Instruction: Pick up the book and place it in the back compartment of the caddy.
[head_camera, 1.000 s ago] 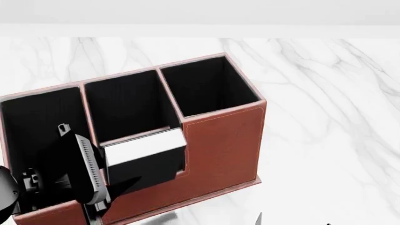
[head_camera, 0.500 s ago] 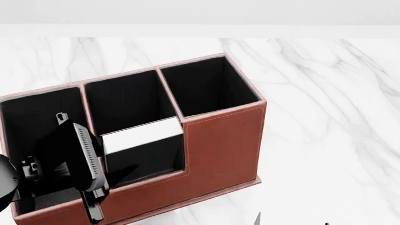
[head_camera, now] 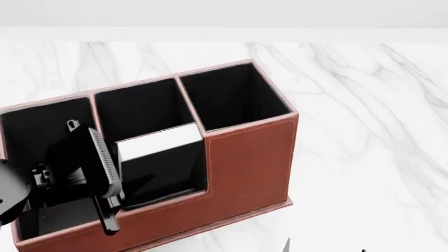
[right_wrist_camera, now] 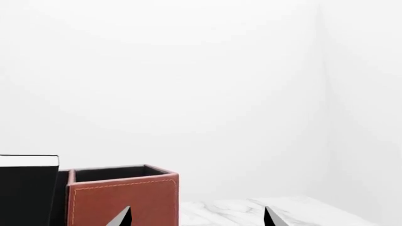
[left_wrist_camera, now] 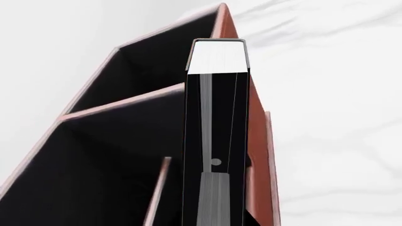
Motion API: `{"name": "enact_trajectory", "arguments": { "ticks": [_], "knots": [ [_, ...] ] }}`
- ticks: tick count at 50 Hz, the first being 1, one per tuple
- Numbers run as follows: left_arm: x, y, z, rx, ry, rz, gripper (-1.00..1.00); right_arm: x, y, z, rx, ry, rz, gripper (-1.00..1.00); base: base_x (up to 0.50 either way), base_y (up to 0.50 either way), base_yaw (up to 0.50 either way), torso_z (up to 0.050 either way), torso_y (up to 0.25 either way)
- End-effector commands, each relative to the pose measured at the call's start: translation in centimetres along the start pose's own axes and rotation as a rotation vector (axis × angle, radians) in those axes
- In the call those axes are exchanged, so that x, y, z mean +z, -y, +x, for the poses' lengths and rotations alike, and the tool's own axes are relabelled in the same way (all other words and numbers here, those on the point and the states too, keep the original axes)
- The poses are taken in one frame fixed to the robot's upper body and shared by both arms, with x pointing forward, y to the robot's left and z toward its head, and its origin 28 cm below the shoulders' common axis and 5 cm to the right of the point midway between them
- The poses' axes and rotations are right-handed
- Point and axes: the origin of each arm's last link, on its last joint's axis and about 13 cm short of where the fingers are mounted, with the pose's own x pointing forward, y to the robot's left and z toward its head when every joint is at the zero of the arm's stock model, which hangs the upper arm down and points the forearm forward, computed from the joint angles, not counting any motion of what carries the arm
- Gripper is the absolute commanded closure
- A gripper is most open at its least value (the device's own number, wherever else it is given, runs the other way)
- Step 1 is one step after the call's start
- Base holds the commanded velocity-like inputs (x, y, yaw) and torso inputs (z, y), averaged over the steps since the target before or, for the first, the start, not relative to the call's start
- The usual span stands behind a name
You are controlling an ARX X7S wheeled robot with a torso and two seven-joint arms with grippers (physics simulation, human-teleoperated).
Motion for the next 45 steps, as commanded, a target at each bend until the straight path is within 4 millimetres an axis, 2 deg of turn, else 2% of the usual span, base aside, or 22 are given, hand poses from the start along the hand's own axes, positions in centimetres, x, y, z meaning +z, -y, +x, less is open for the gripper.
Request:
{"name": "enact_trajectory", "arguments": {
  "ticks": [1,27,45],
  "knots": [
    [0.8,-1.0,0.3,0.048,0.046,-0.032,1.0,0.0,0.0,-0.1,0.001,0.0,0.0,-1.0,0.0,0.0,0.0,0.0,0.0],
    [-0.7,-1.5,2.0,0.049,0.018,-0.026,1.0,-0.1,0.1,0.1,-0.004,-0.003,0.001,-1.0,0.0,0.0,0.0,0.0,0.002],
    [-1.4,-1.7,2.2,0.065,-0.024,-0.048,1.0,-0.2,0.0,0.0,0.001,-0.007,0.002,-1.0,0.0,0.0,0.0,0.001,0.001]
  ]
}}
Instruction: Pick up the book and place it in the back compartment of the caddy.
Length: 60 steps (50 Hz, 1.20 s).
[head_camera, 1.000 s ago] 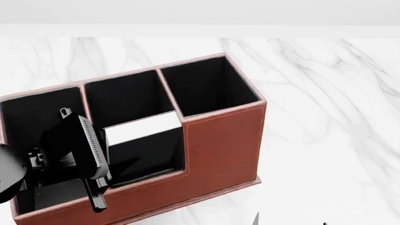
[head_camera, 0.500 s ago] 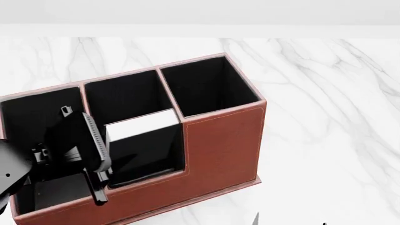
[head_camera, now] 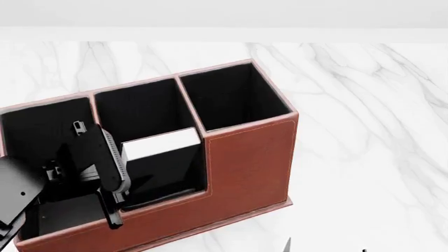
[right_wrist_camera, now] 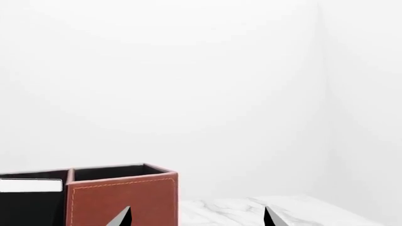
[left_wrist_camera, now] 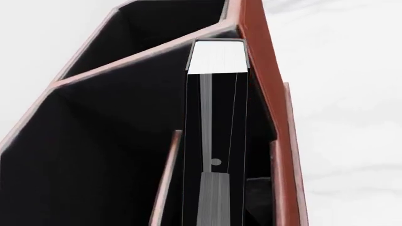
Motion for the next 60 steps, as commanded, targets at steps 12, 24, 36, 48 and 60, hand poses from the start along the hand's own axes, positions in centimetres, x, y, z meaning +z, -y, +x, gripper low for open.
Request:
{"name": "enact_trajectory", "arguments": {
  "ticks": [12,24,36,48,60],
  "knots": [
    [0.25,-0.12,0.36,0.046,0.054,-0.079,1.0,-0.14,-0.09,-0.06,0.007,-0.004,-0.002,-1.0,0.0,0.0,0.0,0.0,0.002],
    [0.03,0.18,0.56,0.046,0.06,-0.103,1.0,-0.3,-0.2,-0.07,0.013,-0.006,-0.002,-1.0,0.0,0.0,0.0,0.0,0.001],
    [-0.09,0.44,0.78,0.048,0.035,-0.15,-1.0,-0.25,-0.19,-0.02,0.011,-0.007,-0.001,-1.0,0.0,0.0,0.0,0.0,0.001],
    [-0.13,0.28,0.61,0.062,0.047,-0.172,-1.0,-0.23,-0.1,0.02,0.007,-0.007,0.001,-1.0,0.0,0.0,0.0,0.0,0.001],
    [-0.33,-0.02,0.16,0.061,0.099,-0.202,-1.0,-0.38,-0.18,0.04,0.008,-0.008,-0.006,-1.0,0.0,0.0,0.0,0.0,0.0]
  ]
}}
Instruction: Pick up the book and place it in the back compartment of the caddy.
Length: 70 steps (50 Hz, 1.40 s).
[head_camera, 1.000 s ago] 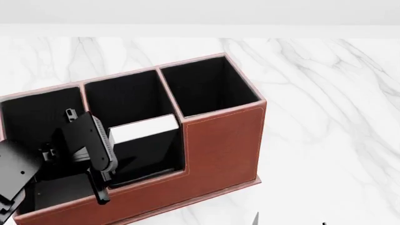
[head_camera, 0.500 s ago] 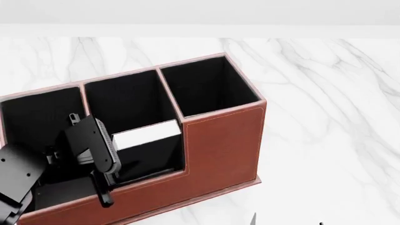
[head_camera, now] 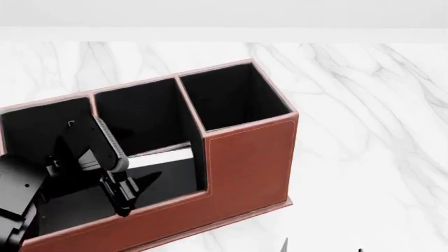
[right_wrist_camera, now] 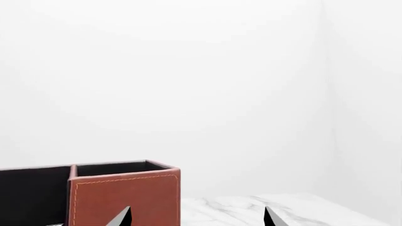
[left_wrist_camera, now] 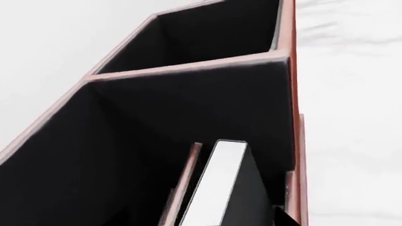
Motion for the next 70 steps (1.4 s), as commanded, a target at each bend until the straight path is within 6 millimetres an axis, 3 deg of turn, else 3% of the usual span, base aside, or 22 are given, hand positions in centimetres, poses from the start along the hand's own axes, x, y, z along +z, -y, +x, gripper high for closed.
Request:
{"name": "enact_trajectory", "arguments": {
  "ticks": [1,7,10,11,16,28,36,57,70],
  "knots": [
    [-0.3,-0.2,-0.4,-0.006,0.047,-0.046,-1.0,-0.1,0.0,0.0,-0.002,0.001,-0.005,-1.0,0.0,0.0,0.0,0.0,0.0],
    [0.1,1.5,-2.1,-0.049,0.087,-0.063,-1.0,-0.1,-0.1,0.1,-0.002,-0.002,-0.011,-1.0,0.0,0.0,0.0,0.0,0.0],
    [0.6,3.6,-3.9,-0.113,0.173,-0.106,-1.0,0.0,0.1,0.2,-0.012,0.003,-0.011,-1.0,0.0,0.0,0.0,0.0,0.0],
    [0.5,4.8,-4.8,-0.216,0.242,-0.111,-1.0,0.1,0.1,0.2,-0.017,0.008,-0.012,-1.0,0.0,0.0,0.0,0.0,0.0],
    [0.0,7.6,-6.9,-0.279,0.297,-0.18,-1.0,0.2,0.4,0.5,-0.042,0.015,-0.02,-1.0,0.0,0.0,0.0,0.0,0.0],
    [-0.1,12.9,-10.7,-0.191,0.229,-0.191,-1.0,0.7,1.1,1.1,-0.09,0.015,-0.063,-1.0,0.0,0.0,0.0,0.0,0.0],
    [-0.4,14.7,-11.3,-0.133,0.178,-0.201,-1.0,1.5,1.7,1.5,-0.132,0.028,-0.091,-1.0,0.0,0.0,0.0,0.0,0.0],
    [0.2,16.3,-11.1,-0.041,0.141,-0.117,-1.0,3.6,2.4,0.7,-0.145,0.092,-0.082,-1.0,0.0,0.0,0.0,0.0,0.0],
    [1.1,17.9,-13.5,0.119,0.215,-0.01,-1.0,5.0,2.9,0.0,-0.173,0.165,-0.058,-1.0,0.0,0.0,0.0,0.0,0.0]
  ]
}}
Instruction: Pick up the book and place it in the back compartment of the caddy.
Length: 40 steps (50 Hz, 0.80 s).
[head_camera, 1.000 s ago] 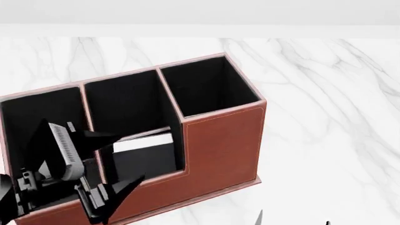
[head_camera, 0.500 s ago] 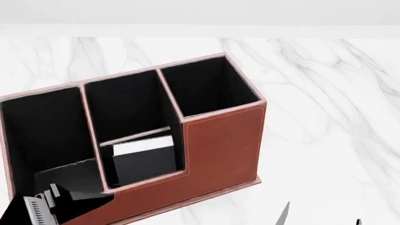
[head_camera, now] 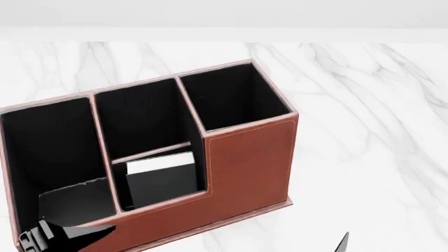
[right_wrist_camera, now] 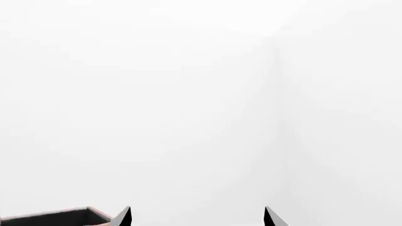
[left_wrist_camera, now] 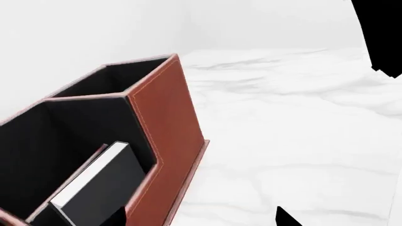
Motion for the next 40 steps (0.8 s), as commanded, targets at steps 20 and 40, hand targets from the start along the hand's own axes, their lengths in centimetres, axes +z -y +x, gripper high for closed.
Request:
{"name": "enact_trajectory", "arguments": {
  "ticks": [20,40],
  "knots": [
    [5.4,0.0,-2.2,0.116,0.113,0.178,-1.0,4.6,-0.5,3.5,-0.02,0.191,0.025,-1.0,0.0,0.0,0.0,0.001,0.0],
    [10.0,-2.9,-1.2,0.119,0.09,0.224,-1.0,8.7,-2.0,8.7,0.003,0.273,0.009,-1.0,0.0,0.0,0.0,0.0,0.0]
  ]
}}
